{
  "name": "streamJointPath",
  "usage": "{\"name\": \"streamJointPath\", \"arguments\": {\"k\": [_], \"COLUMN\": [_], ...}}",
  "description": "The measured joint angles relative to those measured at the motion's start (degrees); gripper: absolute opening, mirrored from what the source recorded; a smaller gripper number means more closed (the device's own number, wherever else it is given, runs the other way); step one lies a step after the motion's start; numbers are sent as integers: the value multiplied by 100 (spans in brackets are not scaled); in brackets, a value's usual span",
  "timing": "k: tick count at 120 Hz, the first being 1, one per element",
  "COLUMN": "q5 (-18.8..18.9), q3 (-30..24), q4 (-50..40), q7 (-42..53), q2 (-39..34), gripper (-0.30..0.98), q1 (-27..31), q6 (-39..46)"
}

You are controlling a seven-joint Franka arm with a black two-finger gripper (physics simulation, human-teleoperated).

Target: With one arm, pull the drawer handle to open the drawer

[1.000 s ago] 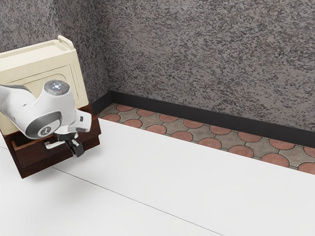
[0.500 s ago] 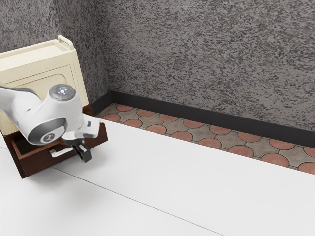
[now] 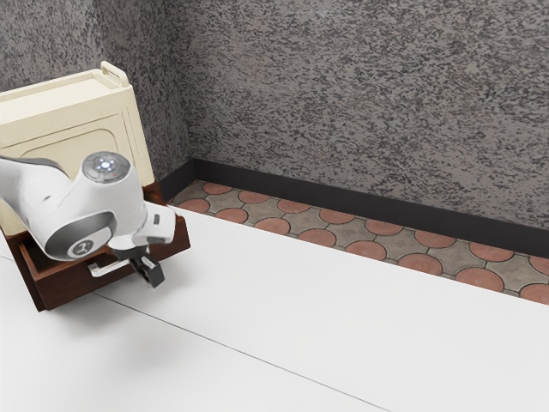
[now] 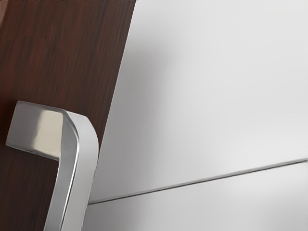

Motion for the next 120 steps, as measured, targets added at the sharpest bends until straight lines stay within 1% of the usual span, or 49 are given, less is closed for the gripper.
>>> {"name": "streamJointPath", "arguments": {"k": [32, 50, 64, 83, 92, 120], "q5": [-211, -492, -610, -670, -693, -654], "q3": [-11, -107, -145, -198, -287, -390], "q4": [-136, -208, -324, -410, -428, -506], "q7": [-58, 24, 83, 149, 168, 192], "q2": [-108, -140, -199, -289, -331, -381], "gripper": [68, 69, 69, 68, 66, 64], "q1": [0, 10, 0, 4, 6, 20], "q6": [211, 325, 410, 480, 499, 532]}}
